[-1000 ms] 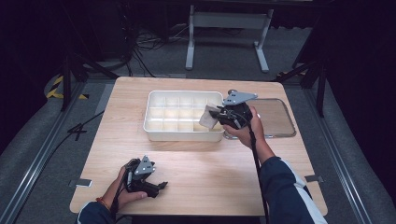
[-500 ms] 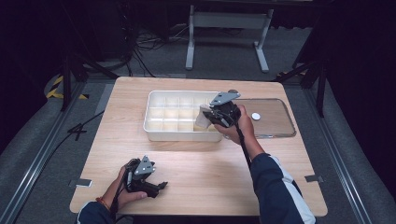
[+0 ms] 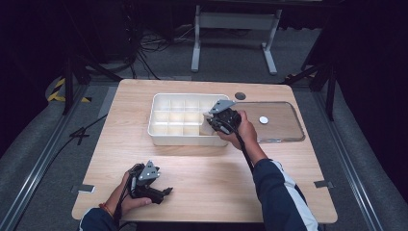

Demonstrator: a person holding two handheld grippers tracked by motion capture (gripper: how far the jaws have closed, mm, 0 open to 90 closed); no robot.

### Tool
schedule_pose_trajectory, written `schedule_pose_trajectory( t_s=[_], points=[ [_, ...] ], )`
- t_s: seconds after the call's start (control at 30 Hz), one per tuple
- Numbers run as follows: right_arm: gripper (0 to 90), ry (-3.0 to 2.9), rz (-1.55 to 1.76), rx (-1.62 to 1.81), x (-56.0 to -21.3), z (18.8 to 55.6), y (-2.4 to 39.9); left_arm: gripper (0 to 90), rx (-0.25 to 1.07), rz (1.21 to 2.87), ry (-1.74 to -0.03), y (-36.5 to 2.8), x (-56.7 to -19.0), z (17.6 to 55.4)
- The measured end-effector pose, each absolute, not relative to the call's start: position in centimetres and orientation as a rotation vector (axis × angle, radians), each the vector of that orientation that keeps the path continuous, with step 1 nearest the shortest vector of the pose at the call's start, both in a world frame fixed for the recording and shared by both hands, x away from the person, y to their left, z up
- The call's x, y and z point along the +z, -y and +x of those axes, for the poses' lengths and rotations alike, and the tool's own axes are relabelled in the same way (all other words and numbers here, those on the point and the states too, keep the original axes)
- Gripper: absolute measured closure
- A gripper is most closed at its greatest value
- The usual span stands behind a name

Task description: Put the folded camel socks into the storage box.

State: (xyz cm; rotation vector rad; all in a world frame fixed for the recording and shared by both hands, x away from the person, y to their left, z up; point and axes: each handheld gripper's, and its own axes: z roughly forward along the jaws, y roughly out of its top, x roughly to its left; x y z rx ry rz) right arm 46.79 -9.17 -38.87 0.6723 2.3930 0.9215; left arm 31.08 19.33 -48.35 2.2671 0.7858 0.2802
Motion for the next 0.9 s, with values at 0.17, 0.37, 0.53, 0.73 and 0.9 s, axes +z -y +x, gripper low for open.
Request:
schedule_pose_trajectory(
  t_s=[0.17, 0.37, 0.53, 0.73, 0.9],
  points=[
    [73.6, -2.436, 0.654, 0.901, -39.9, 46.7, 8.5, 12.0, 0.279, 2.267, -0.785, -19.3, -48.4, 31.1],
    [72.6, -2.507, 0.655, 0.89, -40.5, 47.0, 8.3, 12.0, 0.281, 2.267, -0.785, -19.3, -48.4, 31.1],
    [72.9, -2.588, 0.69, 0.87, -40.8, 47.7, 8.4, 12.0, 0.281, 2.267, -0.785, -19.3, -48.4, 31.1],
    [72.4, -2.662, 0.721, 0.831, -41.0, 48.4, 8.3, 12.0, 0.283, 2.264, -0.786, -19.3, -48.4, 31.1],
    [61.5, -2.682, 0.741, 0.806, -40.5, 48.6, 7.9, 12.0, 0.284, 2.265, -0.786, -19.3, -48.4, 31.1]
  ],
)
